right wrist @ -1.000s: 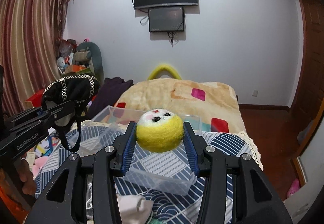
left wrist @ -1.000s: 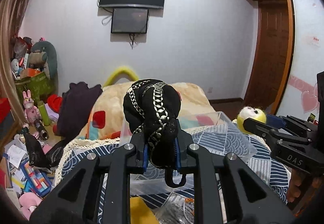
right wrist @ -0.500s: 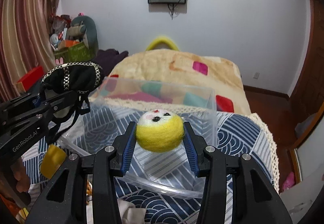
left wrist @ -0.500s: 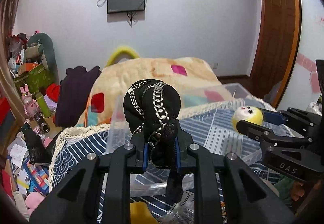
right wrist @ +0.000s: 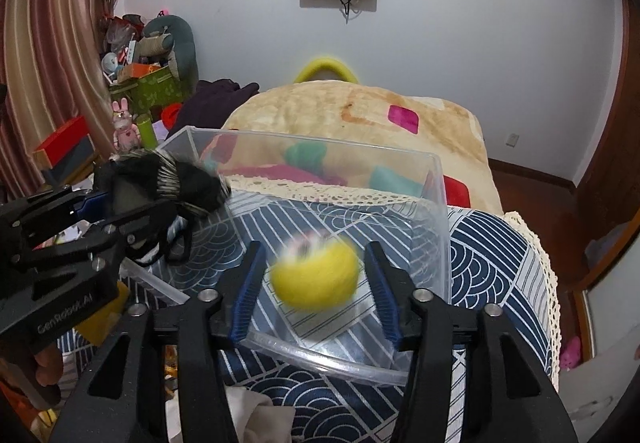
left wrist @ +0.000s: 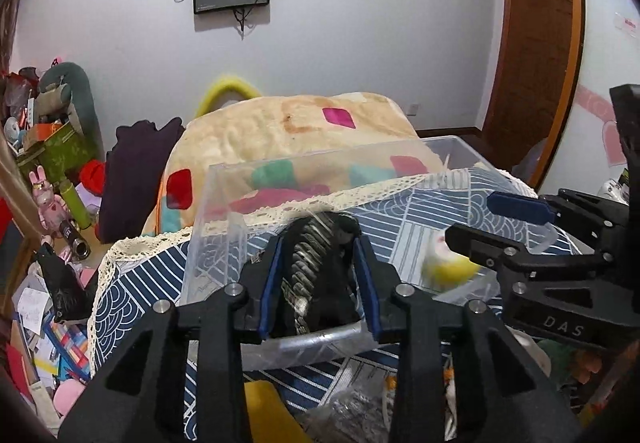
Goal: Organize soft objects
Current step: 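Lower the hat into the clear box with the left gripper while the right gripper drops the yellow ball in, then grasp the yellow sponge with the left gripper while the right gripper grasps the white cloth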
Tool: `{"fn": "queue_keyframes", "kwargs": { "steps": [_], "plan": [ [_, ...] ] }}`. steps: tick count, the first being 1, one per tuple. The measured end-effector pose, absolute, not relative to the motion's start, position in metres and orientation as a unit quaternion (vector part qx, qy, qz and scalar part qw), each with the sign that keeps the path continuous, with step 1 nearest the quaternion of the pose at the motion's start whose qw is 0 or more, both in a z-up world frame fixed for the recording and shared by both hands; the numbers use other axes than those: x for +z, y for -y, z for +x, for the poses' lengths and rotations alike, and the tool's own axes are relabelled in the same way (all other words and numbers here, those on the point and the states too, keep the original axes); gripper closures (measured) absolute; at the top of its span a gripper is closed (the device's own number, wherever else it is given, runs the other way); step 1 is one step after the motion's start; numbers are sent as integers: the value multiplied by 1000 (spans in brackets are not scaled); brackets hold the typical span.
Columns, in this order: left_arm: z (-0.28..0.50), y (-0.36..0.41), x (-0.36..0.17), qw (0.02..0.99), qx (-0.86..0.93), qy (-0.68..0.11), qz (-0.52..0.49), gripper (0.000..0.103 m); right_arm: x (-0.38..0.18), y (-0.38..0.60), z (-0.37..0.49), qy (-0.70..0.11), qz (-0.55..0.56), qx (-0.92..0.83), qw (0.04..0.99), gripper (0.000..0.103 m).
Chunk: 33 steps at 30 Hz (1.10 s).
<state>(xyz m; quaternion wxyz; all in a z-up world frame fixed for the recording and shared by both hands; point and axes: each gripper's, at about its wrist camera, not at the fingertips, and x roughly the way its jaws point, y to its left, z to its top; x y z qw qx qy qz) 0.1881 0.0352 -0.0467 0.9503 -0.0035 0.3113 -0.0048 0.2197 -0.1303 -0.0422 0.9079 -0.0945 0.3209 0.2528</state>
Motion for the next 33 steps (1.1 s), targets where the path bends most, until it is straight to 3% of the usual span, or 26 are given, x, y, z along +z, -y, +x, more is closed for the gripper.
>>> {"fn": "queue_keyframes", "kwargs": {
  "steps": [4, 8, 13, 19, 33],
  "plan": [
    [178, -32, -37, 955, -9, -297, -4, 47, -36, 134, 214, -309, -91, 248, 914, 43],
    [165, -33, -24, 960, -12, -280, -5, 42, -23, 141, 206, -289, -79, 249, 921, 36],
    [142, -38, -6, 967, -11, -254, -17, 26, -4, 151, 192, -259, -62, 255, 930, 34],
    [115, -48, 7, 974, 4, -227, -24, 14, 15, 161, 169, -224, -47, 266, 936, 27],
    [81, -57, -34, 966, 18, -258, -12, 10, -6, 167, 139, -222, -49, 282, 932, 26]
  ]
}}
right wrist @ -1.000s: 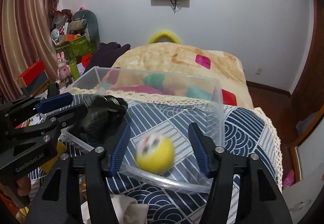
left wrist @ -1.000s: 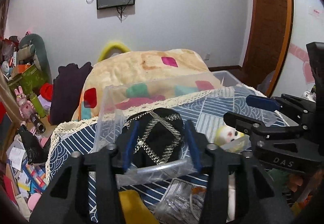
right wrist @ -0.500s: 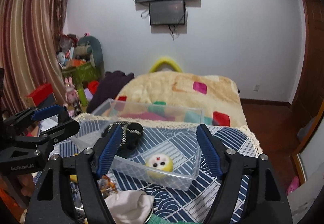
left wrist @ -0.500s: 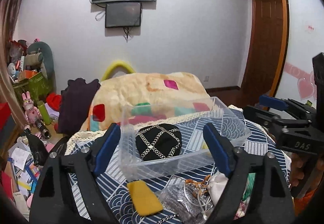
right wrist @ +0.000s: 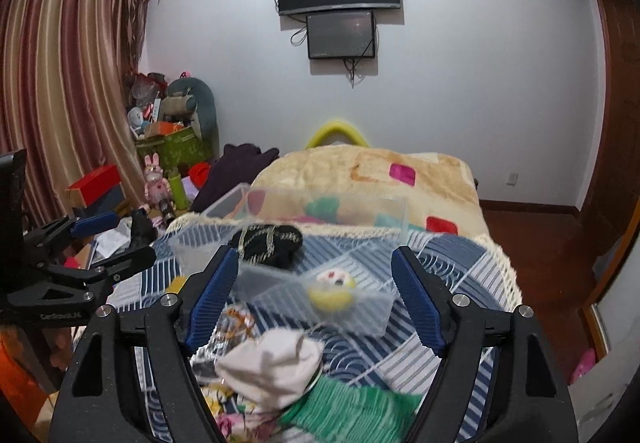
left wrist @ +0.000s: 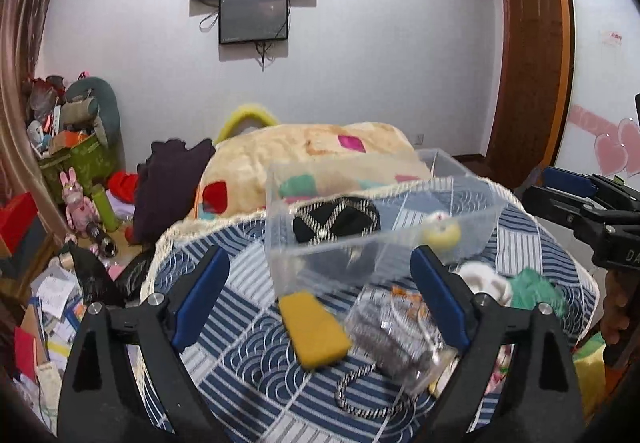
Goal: Organize soft objects
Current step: 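Grasp the yellow sponge with the left gripper while the right gripper grasps the white cloth, then place the sponge into the clear box with the left gripper while the right gripper places the white cloth in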
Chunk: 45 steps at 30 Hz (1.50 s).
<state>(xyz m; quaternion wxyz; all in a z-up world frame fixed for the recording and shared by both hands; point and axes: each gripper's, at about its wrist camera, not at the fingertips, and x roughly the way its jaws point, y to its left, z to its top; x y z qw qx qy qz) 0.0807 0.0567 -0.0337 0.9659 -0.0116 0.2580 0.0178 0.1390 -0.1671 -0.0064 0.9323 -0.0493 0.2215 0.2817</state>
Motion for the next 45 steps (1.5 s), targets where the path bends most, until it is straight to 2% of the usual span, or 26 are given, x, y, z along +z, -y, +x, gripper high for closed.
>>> {"fn": "queue_keyframes", "kwargs": {
  "steps": [13, 20, 23, 25, 33, 45],
  "plan": [
    [85, -68, -94, 945, 23, -321, -59, 11, -64, 158, 135, -295, -60, 298, 906, 26],
    [96, -76, -113, 935, 15, -343, -89, 38, -81, 150, 134, -316, -67, 310, 894, 27],
    [95, -81, -116, 933, 5, -344, -107, 49, -84, 151, 134, -322, -64, 317, 890, 36],
    [92, -84, -117, 932, 0, -344, -114, 59, -85, 152, 136, -327, -60, 326, 885, 50],
    [82, -78, -114, 938, 7, -333, -100, 66, -83, 150, 130, -322, -62, 335, 883, 78],
    [60, -70, -76, 955, 6, -283, -85, 67, -53, 169, 120, -274, -44, 315, 908, 80]
  ]
}}
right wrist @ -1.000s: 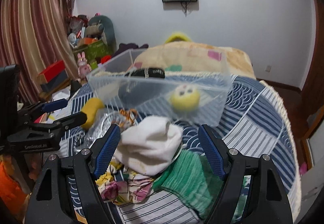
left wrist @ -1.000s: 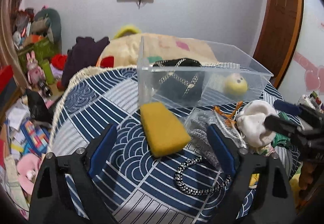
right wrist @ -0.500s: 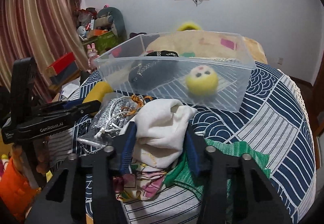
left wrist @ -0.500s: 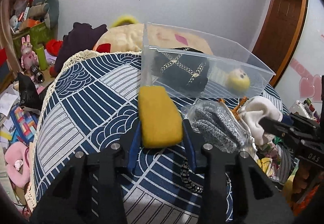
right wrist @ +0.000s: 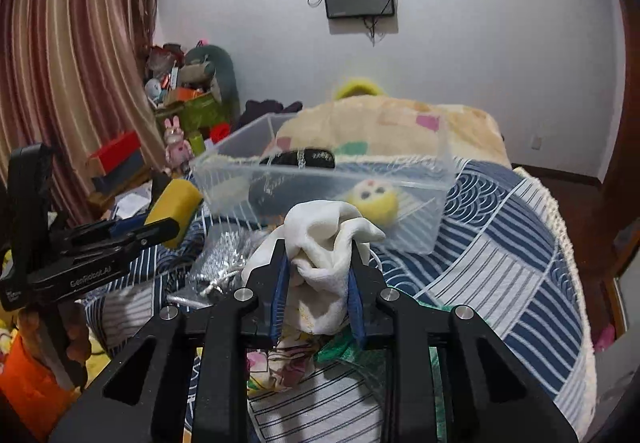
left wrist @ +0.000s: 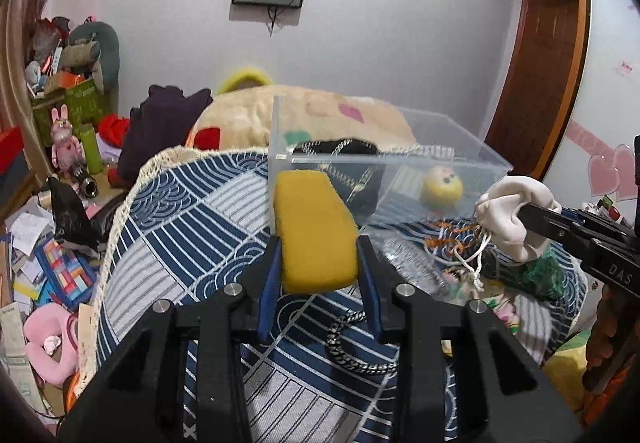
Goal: Organize soft objects
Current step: 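Place the sponge into the clear box with the left gripper while the right gripper places the white cloth in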
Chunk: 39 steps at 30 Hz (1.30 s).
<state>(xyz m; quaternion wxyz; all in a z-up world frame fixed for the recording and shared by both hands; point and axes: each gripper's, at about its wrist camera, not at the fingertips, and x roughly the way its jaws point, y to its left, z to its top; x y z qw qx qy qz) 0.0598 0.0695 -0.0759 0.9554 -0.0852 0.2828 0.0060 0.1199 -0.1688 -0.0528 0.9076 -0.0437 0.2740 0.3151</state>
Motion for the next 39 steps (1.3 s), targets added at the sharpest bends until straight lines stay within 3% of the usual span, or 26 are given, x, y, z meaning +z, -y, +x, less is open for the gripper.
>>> {"fn": "queue_keyframes", "kwargs": {
  "steps": [28, 39],
  "plan": [
    [88, -52, -8, 976, -3, -213, -46, 67, 11, 158, 148, -186, -18, 312, 932, 79],
    [132, -55, -19, 970, 6, -242, -33, 67, 7, 132, 170, -193, -37, 298, 934, 79]
  ]
}}
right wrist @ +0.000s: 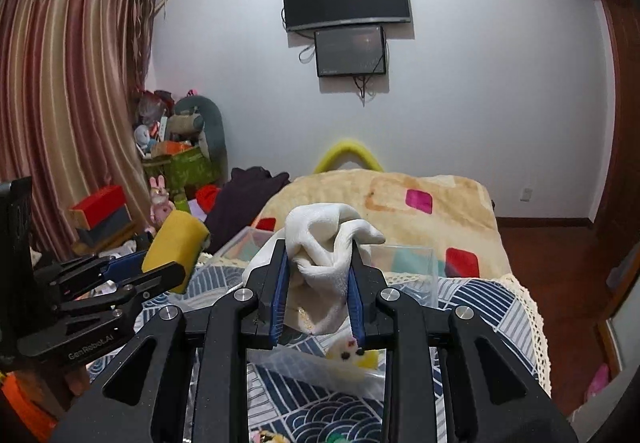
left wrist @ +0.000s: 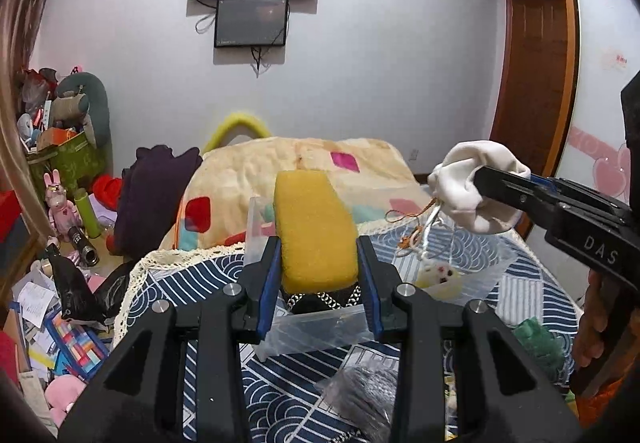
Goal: Organize soft objects
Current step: 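Place the sponge into the clear box with the left gripper while the right gripper places the white cloth in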
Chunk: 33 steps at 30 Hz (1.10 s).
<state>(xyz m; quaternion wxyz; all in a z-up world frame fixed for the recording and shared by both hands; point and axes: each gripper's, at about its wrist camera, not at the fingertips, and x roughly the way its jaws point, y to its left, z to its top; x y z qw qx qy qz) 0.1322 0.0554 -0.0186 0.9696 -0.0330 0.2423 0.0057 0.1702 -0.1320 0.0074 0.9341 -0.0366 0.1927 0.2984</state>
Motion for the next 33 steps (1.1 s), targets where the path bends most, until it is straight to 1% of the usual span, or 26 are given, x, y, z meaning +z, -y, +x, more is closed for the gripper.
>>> {"fn": "queue_keyframes", "kwargs": {
  "steps": [13, 22, 26, 28, 29, 31, 33],
  "plan": [
    [171, -55, -54, 955, 21, -297, -12, 67, -26, 104, 198, -248, -99, 276, 923, 79],
    [176, -55, -59, 951, 32, -306, -11, 67, -42, 93, 211, -291, -119, 276, 909, 78],
    [176, -57, -59, 949, 28, -313, -17, 64, -44, 94, 208, -296, -123, 279, 905, 77],
    [176, -56, -59, 949, 28, -313, -16, 62, -43, 96, 208, -298, -121, 281, 904, 74],
    [175, -56, -59, 949, 28, -314, -16, 61, -42, 97, 208, -300, -119, 282, 904, 69],
    [172, -58, -58, 949, 26, -312, -21, 52, -41, 100, 207, -299, -112, 286, 904, 55],
    [168, -59, -55, 950, 22, -310, -23, 52, -37, 105, 203, -290, -105, 285, 907, 48]
  ]
}}
